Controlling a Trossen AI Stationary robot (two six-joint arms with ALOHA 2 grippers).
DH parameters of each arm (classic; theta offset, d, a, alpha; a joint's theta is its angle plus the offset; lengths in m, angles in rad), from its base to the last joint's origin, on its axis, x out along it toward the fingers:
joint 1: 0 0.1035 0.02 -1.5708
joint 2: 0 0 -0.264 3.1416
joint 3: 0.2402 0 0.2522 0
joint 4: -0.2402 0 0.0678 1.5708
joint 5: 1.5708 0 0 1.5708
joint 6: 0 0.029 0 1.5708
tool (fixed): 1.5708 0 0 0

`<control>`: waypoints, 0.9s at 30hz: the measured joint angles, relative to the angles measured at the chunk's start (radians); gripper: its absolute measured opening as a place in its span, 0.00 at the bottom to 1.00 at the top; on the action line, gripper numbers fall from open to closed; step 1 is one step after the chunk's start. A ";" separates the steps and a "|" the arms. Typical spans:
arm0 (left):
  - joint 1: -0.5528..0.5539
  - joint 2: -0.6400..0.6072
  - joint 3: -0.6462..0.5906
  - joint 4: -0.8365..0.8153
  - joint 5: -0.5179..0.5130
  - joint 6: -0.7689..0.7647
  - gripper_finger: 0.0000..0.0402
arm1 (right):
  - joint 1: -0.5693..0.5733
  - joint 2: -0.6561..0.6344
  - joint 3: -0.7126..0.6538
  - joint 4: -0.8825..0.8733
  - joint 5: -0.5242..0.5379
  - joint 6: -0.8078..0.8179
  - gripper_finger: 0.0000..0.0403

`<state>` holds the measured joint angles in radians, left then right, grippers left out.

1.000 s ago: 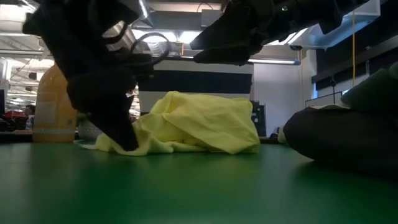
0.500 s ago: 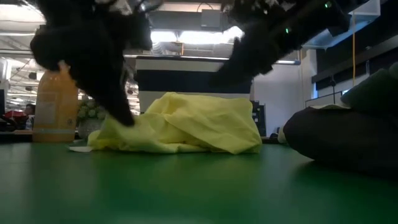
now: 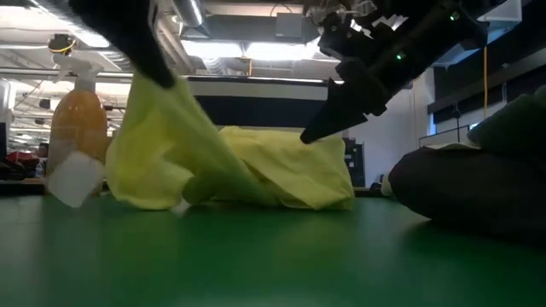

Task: Fold laundry
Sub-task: Fold the yellow shirt on the table

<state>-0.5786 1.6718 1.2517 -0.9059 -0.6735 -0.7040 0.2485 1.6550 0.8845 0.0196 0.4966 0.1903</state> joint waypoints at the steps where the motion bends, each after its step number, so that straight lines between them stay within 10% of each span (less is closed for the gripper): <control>1: -0.006 0.000 0.014 -0.002 -0.020 0.000 0.01 | 0.000 0.000 0.000 0.000 0.007 0.000 0.72; 27: 0.037 -0.001 0.115 0.137 -0.246 0.228 0.01 | 0.051 0.022 0.223 0.170 0.008 -0.196 0.72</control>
<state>-0.5417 1.6707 1.3670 -0.7693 -0.9195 -0.4760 0.3000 1.6766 1.1079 0.1895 0.5049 -0.0052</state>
